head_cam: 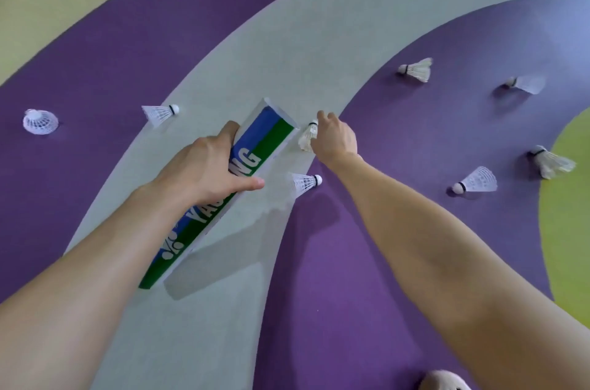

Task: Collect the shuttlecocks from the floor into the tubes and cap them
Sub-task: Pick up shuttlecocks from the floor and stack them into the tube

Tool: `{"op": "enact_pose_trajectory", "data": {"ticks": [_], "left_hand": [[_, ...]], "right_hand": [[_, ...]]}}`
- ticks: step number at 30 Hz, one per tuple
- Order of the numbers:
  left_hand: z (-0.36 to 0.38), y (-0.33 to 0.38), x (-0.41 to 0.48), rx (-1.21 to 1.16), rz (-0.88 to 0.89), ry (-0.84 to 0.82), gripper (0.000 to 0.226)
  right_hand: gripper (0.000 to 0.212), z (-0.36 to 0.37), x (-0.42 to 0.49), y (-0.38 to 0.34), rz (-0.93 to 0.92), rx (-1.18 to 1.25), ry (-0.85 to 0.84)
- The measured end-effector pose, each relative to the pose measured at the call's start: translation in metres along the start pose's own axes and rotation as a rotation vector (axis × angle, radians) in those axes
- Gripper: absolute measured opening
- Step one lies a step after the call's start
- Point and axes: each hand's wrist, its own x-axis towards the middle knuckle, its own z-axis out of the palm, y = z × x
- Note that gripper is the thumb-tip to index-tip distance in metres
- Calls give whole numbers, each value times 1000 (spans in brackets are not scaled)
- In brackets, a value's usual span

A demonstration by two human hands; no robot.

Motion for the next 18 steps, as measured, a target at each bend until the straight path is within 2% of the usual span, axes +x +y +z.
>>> {"op": "enact_pose_trajectory", "data": {"ticks": [5, 9, 12, 15, 18], "left_hand": [[7, 12, 7, 43, -56, -29, 78], [1, 33, 18, 67, -84, -41, 77], [-33, 62, 32, 66, -99, -75, 83], [-73, 93, 50, 87, -74, -14, 91], [-87, 108, 69, 100, 18, 6, 75]], "right_hand": [[29, 19, 33, 14, -43, -55, -112], [22, -10, 36, 38, 24, 97, -74], [19, -82, 32, 58, 63, 259, -30], [24, -171, 30, 74, 131, 408, 37], [28, -239, 31, 92, 202, 549, -8]]}}
